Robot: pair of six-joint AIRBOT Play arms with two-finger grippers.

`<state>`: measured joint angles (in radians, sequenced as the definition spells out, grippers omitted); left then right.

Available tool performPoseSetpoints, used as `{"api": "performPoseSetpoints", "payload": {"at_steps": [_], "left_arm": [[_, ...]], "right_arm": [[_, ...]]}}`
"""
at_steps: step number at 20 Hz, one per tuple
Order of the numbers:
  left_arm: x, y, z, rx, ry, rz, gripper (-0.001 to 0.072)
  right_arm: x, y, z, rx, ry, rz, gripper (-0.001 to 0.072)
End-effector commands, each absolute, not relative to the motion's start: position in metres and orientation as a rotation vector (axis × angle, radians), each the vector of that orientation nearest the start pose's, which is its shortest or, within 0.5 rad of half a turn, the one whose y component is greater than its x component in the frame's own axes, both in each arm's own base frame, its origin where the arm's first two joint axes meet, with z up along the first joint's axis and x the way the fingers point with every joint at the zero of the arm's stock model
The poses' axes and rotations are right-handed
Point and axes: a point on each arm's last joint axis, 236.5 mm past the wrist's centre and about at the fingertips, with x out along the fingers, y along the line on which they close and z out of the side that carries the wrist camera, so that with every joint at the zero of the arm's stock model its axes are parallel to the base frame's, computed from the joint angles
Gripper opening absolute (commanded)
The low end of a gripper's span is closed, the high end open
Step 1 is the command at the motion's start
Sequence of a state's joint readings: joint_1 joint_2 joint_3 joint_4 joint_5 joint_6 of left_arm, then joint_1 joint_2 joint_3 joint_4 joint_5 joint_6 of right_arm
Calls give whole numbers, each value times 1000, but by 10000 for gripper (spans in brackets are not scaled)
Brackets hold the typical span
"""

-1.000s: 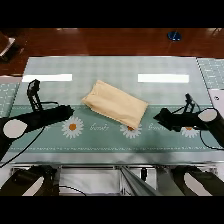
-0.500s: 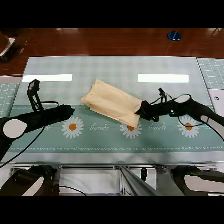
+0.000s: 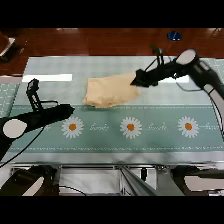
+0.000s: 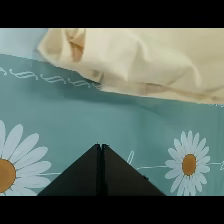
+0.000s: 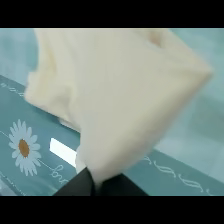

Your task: Fold the shirts.

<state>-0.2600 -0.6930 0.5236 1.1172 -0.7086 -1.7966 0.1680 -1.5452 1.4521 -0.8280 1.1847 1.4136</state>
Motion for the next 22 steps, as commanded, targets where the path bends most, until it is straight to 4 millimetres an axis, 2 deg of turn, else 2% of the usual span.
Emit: {"api": "performPoseSetpoints", "payload": {"at_steps": [1,3,5,8,10,13,18,20,22], "left_arm": [[285,-145,23,-544,960,-260,19],[285,-145,23,-545,961,-260,19],[285,-145,23,-545,961,-260,19],[285,-145,23,-545,961,-260,19],[285,-145,23,-545,961,-260,19],[285,-145,23,-545,961,-260,19],[285,-145,23,-545,961,-260,20],[285,-145,23,-545,960,-260,19],[285,-145,23,-545,959,-260,19]], "right_arm": [[438,201,126,272,1158,611,28],[439,177,151,230,1150,548,28],[439,144,175,254,1139,484,28],[437,84,205,356,1097,346,28],[426,42,218,422,1081,252,28],[397,-15,232,497,1080,118,27],[338,-102,238,605,1096,-197,27],[316,-118,239,654,1074,-268,27],[284,-132,223,700,1099,-366,28]]}}
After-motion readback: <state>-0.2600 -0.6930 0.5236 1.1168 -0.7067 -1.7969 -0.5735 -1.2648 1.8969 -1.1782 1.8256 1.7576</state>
